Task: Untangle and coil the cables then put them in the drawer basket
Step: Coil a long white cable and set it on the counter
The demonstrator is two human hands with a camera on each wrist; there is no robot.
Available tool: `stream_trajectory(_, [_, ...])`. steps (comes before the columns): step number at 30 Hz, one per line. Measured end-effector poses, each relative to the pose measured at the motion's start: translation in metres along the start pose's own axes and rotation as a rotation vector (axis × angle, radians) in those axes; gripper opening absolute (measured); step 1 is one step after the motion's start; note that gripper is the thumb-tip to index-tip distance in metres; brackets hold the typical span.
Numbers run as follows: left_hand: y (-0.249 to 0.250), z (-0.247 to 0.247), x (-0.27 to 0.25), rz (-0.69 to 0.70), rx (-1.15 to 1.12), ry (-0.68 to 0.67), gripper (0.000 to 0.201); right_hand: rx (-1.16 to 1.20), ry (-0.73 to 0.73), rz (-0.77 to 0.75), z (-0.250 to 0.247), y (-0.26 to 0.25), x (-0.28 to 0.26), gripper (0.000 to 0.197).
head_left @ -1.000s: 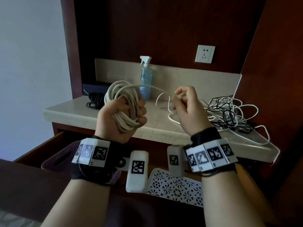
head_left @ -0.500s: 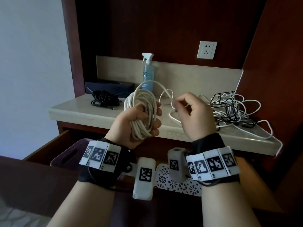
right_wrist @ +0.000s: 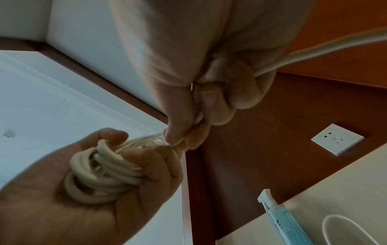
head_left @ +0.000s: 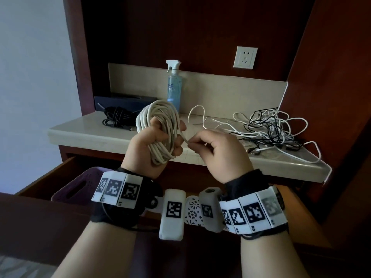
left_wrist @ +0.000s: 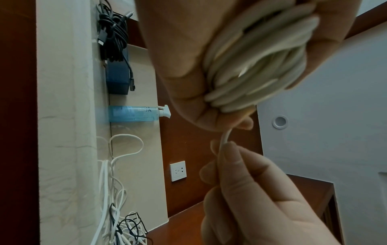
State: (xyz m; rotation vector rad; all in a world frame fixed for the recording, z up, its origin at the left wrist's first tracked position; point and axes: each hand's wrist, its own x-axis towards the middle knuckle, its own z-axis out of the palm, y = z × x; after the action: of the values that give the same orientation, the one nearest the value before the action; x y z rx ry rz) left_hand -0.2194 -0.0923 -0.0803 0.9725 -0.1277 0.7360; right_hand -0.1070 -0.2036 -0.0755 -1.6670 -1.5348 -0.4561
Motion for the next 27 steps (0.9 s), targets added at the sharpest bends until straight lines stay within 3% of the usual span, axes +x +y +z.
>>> stream_trajectory(5, [-0.005,-0.004,0.001,0.009,0.156,0.123,0.031,0.010,-0.153,0.129,0.001,0.008,-0.004,0.009])
stream_trajectory(7, [-0.004,-0.003,0.003,0.037,0.066,0.170,0.027,-0.019,-0.235,0.210,-0.002,0.015,-0.008,0.013])
stream_trajectory(11, [0.000,-0.009,0.007,0.098,-0.073,0.157,0.025,-0.037,-0.256,0.335,-0.016,0.030,-0.016,0.021])
stream_trajectory(13, [0.004,-0.018,0.008,0.114,-0.092,0.162,0.035,-0.062,-0.266,0.396,-0.024,0.037,-0.021,0.025])
stream_trajectory(16, [0.008,-0.029,0.010,0.093,-0.121,0.159,0.067,-0.084,-0.228,0.445,-0.030,0.043,-0.027,0.025])
stream_trajectory(18, [0.007,-0.033,0.009,0.052,-0.113,0.161,0.072,-0.064,-0.190,0.417,-0.029,0.043,-0.029,0.020])
stream_trajectory(21, [0.007,-0.034,0.008,0.027,-0.089,0.214,0.041,-0.029,-0.160,0.338,-0.027,0.039,-0.027,0.016])
stream_trajectory(27, [0.007,-0.039,0.007,-0.002,-0.023,0.347,0.012,0.064,-0.130,0.098,-0.028,0.021,-0.024,0.007])
